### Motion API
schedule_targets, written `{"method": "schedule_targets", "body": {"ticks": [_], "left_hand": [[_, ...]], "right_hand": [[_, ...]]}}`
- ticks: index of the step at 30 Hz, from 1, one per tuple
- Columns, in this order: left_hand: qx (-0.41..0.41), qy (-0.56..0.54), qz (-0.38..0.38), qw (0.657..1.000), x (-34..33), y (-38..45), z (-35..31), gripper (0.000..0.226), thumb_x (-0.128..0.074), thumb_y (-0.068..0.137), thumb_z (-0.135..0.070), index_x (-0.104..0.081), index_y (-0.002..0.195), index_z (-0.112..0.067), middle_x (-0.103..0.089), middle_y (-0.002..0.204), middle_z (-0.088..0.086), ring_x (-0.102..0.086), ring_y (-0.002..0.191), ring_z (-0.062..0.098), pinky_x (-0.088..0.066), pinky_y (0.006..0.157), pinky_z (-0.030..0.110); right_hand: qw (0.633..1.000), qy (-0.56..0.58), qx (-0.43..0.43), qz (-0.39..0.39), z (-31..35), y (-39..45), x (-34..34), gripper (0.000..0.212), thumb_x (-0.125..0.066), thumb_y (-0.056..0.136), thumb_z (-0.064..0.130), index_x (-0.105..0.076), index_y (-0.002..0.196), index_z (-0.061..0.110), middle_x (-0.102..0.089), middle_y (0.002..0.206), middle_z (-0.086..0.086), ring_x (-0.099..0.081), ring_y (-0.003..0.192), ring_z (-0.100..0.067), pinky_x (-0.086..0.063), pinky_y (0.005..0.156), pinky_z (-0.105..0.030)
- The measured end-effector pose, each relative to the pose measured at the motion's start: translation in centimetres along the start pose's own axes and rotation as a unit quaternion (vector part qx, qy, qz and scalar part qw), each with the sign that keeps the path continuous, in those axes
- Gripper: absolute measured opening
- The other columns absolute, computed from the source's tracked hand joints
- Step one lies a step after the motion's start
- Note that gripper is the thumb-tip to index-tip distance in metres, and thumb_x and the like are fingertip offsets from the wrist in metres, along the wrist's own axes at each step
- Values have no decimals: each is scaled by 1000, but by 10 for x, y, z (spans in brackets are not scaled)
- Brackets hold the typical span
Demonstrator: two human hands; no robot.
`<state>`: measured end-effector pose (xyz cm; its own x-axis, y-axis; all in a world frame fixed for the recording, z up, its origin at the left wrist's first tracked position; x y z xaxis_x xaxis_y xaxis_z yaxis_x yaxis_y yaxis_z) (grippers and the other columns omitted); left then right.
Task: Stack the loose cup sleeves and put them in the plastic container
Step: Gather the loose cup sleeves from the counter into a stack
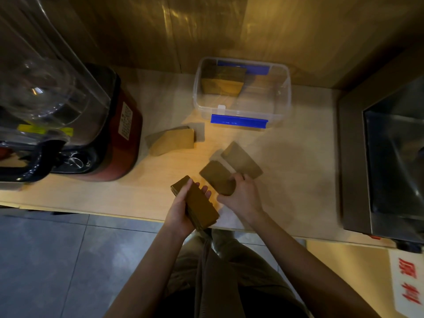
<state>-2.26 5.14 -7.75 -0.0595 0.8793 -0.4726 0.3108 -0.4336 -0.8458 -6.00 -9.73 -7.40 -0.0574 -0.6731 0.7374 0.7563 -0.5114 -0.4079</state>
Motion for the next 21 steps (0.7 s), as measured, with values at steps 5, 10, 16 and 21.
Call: {"method": "schedule_targets", "body": {"ticks": [5,10,16,21], "left_hand": [[-22,16,39,999,-8,1,-4,51,-54,73,-57,-63,105,-19,-70,96,6,-64,91,22,-46,93,44],[-35,44,93,994,-31,-1,-5,59,-34,84,-59,-76,80,-18,-75,81,6,-71,77,19,-57,66,32],[-17,50,118,992,-50,5,-3,51,-40,85,-51,-76,76,-16,-74,80,0,-70,78,15,-56,74,30],[-7,56,89,994,-55,14,-1,25,-48,87,-34,-62,96,-15,-64,95,2,-61,90,19,-51,80,34]], "right_hand": [[963,268,-36,24,18,-22,13,49,-77,65,31,-54,107,18,-60,104,-2,-57,96,-17,-51,76,-29],[979,195,-1,59,36,-36,10,53,-72,64,38,-50,110,24,-51,110,-2,-52,97,-17,-51,80,-32],[984,174,-9,33,29,-33,7,56,-71,66,41,-48,114,24,-48,118,-4,-51,103,-19,-49,82,-29],[986,156,24,61,21,-29,11,55,-59,68,57,-51,113,26,-51,120,-4,-53,106,-19,-52,89,-39]]}}
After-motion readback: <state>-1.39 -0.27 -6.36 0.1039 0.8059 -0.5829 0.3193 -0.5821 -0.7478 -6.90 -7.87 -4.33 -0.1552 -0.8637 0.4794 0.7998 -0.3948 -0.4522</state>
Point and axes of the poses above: each hand's wrist, its own y-axis towards the middle knuckle, its own x-axis out of the back of the hand, z = x × y, the point moved 6 cm from there along y, towards the middle knuckle
